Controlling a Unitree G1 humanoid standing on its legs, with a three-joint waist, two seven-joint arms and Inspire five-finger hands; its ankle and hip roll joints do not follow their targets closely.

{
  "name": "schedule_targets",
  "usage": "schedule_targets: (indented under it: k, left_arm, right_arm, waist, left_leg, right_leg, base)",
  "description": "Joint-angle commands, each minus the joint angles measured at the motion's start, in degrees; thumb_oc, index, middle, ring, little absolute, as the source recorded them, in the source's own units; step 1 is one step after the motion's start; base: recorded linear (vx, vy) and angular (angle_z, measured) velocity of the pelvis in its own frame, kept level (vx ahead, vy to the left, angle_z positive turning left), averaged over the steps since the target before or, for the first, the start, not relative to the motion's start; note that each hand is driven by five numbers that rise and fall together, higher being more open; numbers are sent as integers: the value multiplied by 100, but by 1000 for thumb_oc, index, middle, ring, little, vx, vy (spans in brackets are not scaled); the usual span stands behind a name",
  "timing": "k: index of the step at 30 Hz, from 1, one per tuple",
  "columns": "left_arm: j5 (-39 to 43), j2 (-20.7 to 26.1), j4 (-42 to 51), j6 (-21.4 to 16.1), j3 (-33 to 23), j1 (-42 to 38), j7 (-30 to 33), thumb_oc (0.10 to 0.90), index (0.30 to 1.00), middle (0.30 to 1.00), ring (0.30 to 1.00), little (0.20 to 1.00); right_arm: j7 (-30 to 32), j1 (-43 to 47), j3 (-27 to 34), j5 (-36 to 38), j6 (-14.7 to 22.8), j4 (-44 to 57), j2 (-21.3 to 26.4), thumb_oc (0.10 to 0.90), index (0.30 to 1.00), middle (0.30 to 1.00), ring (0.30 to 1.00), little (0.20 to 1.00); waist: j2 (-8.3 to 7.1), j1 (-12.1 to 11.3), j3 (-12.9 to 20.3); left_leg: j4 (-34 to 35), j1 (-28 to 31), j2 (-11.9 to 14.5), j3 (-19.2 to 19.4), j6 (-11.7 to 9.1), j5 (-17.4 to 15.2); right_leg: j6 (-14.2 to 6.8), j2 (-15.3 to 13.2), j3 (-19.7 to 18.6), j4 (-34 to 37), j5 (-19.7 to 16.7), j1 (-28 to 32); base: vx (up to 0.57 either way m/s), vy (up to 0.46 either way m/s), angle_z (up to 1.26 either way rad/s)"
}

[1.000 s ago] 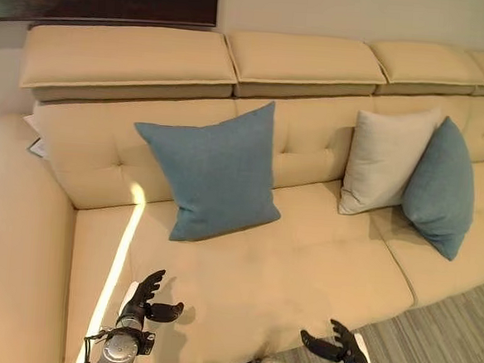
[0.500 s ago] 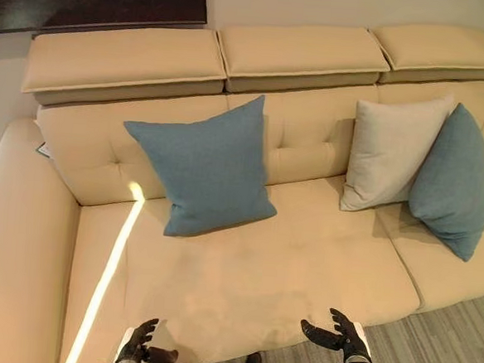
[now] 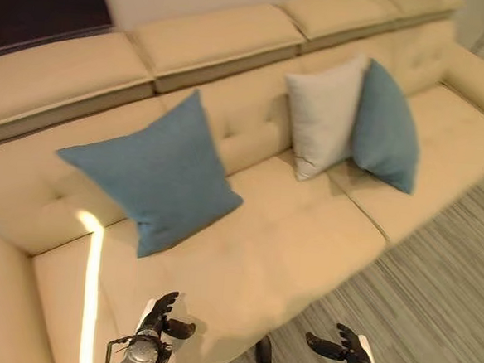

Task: Pick up all the scattered cushions and arrange them neatly on the sofa.

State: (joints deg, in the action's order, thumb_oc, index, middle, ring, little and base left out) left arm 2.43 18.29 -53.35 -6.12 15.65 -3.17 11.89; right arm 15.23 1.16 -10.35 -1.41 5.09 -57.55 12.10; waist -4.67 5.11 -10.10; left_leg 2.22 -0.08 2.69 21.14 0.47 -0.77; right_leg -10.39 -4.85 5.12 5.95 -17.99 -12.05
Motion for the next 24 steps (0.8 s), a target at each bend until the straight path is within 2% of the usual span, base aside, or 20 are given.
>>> schedule_targets:
  k: [1,2,3,4,5,6,7,8,9,12,15,18,19,21,22,23,24]
  left_arm:
    - [-273,27,135,-233,-115,-172,44,800,900,900,900,900]
    - [-262,45,132,-214,-149,-145,41,800,900,900,900,900]
    - [-256,27,84,-208,-208,-39,24,800,900,900,900,900]
    - [-257,25,84,-209,-206,-35,24,800,900,900,900,900]
    - [-278,3,51,-197,-211,27,8,800,900,900,900,900]
    - [-313,-20,-14,-176,-222,76,-7,800,900,900,900,900]
    - [-343,-44,-128,-148,-273,121,-6,800,900,900,900,900]
    - [-384,-70,-198,-131,-316,175,-6,800,900,900,900,900]
    - [-415,-104,-337,-119,-322,171,6,800,900,900,900,900]
    - [-405,-184,-402,-104,-323,185,29,800,900,900,900,900]
    - [-424,-296,-399,-121,-258,152,68,800,900,900,900,900]
    - [-375,-348,-343,-175,-227,142,58,800,900,900,900,900]
    - [-308,-358,-325,-202,-233,136,57,800,900,900,900,900]
    - [-161,-417,-284,-251,-184,102,94,800,900,900,900,900]
    - [-159,-418,-286,-252,-182,99,95,800,900,900,900,900]
    - [-98,-482,-292,-255,-129,55,143,800,900,900,900,900]
    - [-100,-504,-303,-238,-106,53,164,800,900,900,900,900]
  right_arm:
    - [167,-107,84,-175,54,48,420,800,900,900,900,900]
    - [163,-142,104,-182,42,13,427,800,900,900,900,900]
    - [152,-226,148,-186,39,-24,433,800,900,900,900,900]
    - [152,-232,148,-187,39,-21,435,800,900,900,900,900]
    - [149,-260,141,-225,30,-40,449,800,900,900,900,900]
    - [139,-269,126,-272,21,-61,456,800,900,900,900,900]
    - [137,-217,62,-356,-6,-101,480,800,900,900,900,900]
    - [143,-179,11,-406,-20,-80,479,800,900,900,900,900]
    - [139,-122,-48,-408,-29,-64,476,800,900,900,900,900]
    - [159,-165,-67,-386,-37,-13,484,800,900,900,900,900]
    - [204,-234,-45,-370,-26,26,523,800,900,900,900,900]
    - [201,-350,27,-345,0,-66,566,800,900,900,900,900]
    - [198,-365,32,-343,-4,-105,571,800,900,900,900,900]
    - [231,-344,-26,-366,-24,-243,615,800,900,900,900,900]
    - [232,-341,-25,-366,-22,-247,615,800,900,900,900,900]
    - [282,-273,-39,-379,-26,-400,655,800,900,900,900,900]
    - [291,-252,-46,-376,-44,-484,653,800,900,900,900,900]
  waist:
    - [139,-209,-128]
    - [143,-226,-116]
    - [151,-292,-58]
    - [151,-298,-65]
    - [148,-357,-51]
    - [157,-436,-41]
    - [162,-599,-28]
    - [152,-745,15]
    - [89,-813,86]
    - [129,-779,102]
    - [241,-604,52]
    - [283,-514,-48]
    - [275,-542,-105]
    - [268,-669,-220]
    - [272,-664,-223]
    - [232,-733,-251]
    - [225,-750,-250]
  left_leg:
    - [-361,-194,38,-650,-44,-330]
    - [-303,-159,61,-536,-28,-289]
    - [-237,-34,84,-433,-40,-376]
    - [-234,-17,83,-427,-39,-383]
    - [-233,-11,106,-334,-35,-361]
    - [-214,-10,137,-236,-44,-325]
    - [-231,-58,238,-2,-63,-267]
    - [-213,-76,286,171,-92,-216]
    - [-304,-128,311,346,-146,-154]
    - [-449,-178,421,449,-240,-73]
    - [-567,-143,613,529,-385,23]
    - [-1039,-255,912,508,-537,71]
    - [-1288,-345,959,350,-557,59]
    - [-1584,-518,756,-469,-518,-18]
    - [-1602,-526,760,-479,-517,-30]
    - [-1548,-632,496,-963,-428,-82]
    - [-1529,-600,428,-1107,-416,-155]
  right_leg:
    - [65,-585,1348,-1333,1719,353]
    - [113,-612,1466,-1496,1808,406]
    - [64,-651,1636,-1637,1972,615]
    - [60,-653,1629,-1644,1979,624]
    - [78,-710,1818,-1694,1994,703]
    - [92,-778,2061,-1726,2004,780]
    - [66,-951,2607,-1774,1982,917]
    - [61,-1043,2919,-1698,1941,1126]
    - [11,-935,2984,-1221,1968,1402]
    - [63,-747,2790,-948,2018,1445]
    - [180,-488,2553,-691,2106,1521]
    - [342,-231,2349,-370,2150,1722]
    - [398,-179,2243,-338,2178,1758]
    - [496,-84,1973,-282,2191,1767]
    - [496,-81,1980,-282,2195,1772]
    - [500,-79,1871,-237,2109,1708]
    - [493,-59,1745,-226,2094,1709]
  base:
    - [-152,93,-157]
    - [-74,43,-87]
    - [-73,45,-51]
    - [-59,17,-68]
    - [-103,-12,-72]
    - [-221,-63,-68]
    - [-262,-98,-67]
    - [-295,-213,-188]
    - [-179,-169,-197]
    - [-74,-156,-88]
    - [-50,-207,-51]
    - [-37,-180,-26]
    - [-57,-147,-27]
    - [-36,-101,-43]
    - [-66,-95,-52]
    - [-39,-79,-72]
    - [-28,-91,-125]
